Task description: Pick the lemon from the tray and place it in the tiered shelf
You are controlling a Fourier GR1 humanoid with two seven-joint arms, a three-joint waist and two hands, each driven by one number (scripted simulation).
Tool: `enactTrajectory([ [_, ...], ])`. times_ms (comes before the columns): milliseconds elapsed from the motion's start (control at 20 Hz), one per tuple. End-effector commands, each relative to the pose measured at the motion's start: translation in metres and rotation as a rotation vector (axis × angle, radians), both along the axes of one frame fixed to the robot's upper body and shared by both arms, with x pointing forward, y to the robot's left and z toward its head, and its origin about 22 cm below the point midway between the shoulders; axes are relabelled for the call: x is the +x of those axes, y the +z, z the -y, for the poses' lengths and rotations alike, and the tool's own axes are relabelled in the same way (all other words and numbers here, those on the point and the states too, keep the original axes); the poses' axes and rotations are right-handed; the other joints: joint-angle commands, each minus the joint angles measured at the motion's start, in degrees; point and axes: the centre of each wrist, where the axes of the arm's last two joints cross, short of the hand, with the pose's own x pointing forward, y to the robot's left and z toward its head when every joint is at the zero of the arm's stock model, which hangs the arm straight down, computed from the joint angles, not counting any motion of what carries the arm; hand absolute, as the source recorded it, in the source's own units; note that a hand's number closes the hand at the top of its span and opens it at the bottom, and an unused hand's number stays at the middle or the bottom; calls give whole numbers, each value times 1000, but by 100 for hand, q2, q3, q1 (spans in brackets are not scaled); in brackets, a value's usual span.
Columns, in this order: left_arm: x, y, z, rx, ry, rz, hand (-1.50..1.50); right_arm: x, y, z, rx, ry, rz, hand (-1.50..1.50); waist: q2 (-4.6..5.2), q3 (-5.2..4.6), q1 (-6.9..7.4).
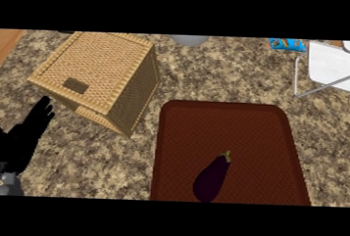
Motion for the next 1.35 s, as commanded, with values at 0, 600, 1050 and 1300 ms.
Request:
enactTrajectory([
  [0,-8,-14,8,21,17,6,0,-12,13,13,145,29,50,-150,11,4,7],
  [600,-2,-2,-11,-10,29,-22,0,-127,74,93,295,10,236,-150,-27,2,-164],
  [1050,-7,-11,-3,6,56,-11,0,-256,103,138,272,-66,128,-150,-39,26,-327],
  [1300,-23,2,-18,-6,45,-23,0,-300,112,143,250,-82,158,-150,-83,50,-316],
])
